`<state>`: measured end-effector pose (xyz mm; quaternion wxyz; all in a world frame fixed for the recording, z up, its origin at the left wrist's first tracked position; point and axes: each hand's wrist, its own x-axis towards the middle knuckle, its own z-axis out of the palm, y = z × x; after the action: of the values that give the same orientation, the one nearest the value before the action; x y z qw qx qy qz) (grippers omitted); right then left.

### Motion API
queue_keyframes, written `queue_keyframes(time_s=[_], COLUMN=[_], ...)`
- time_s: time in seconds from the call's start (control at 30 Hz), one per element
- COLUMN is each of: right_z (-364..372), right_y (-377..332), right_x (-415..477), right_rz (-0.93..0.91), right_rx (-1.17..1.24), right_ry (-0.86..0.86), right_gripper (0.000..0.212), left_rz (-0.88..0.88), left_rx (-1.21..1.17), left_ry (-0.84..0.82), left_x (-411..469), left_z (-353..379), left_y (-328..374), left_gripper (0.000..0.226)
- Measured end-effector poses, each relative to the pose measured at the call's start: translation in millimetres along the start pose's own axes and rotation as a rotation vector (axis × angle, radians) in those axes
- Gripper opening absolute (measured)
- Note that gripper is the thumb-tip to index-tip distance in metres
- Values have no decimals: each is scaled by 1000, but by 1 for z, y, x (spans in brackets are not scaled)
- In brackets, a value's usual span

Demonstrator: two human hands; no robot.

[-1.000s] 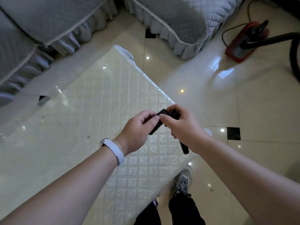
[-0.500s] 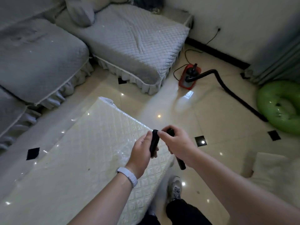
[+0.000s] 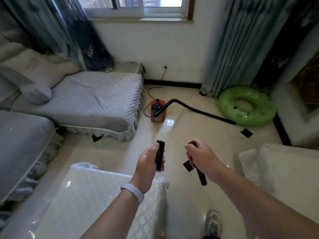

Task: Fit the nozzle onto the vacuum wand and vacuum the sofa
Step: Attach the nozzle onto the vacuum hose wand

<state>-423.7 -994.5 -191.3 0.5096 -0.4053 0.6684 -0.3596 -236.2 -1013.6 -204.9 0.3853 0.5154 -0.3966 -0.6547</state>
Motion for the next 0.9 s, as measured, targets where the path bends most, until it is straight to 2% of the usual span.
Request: queue_keyframes(time_s=[0.07, 0.23, 0.5, 0.63, 0.8, 0.9], right_z=[-34, -131, -271, -306, -327, -333], right_y=[-4, -14, -16, -26, -32, -38], right_x=[3, 21, 61, 75, 102, 124], right_rz=[-52, -186, -198, -219, -211, -196], right_rx=[17, 30, 2, 0, -23, -18], right_ry=[19, 94, 141, 157, 195, 223], right_gripper=[23, 21, 32, 49, 40, 45], left_rz=[21, 28, 81, 125, 139, 134], left_rx=[24, 49, 66, 142, 150, 133], left_ry=[3, -12, -43, -75, -97, -105], left_x=[13, 42, 85, 102, 133, 161], left_z=[33, 130, 266, 300, 320, 328], left_y=[12, 33, 58, 72, 87, 95], left_gripper=[51, 40, 40, 45, 45, 40])
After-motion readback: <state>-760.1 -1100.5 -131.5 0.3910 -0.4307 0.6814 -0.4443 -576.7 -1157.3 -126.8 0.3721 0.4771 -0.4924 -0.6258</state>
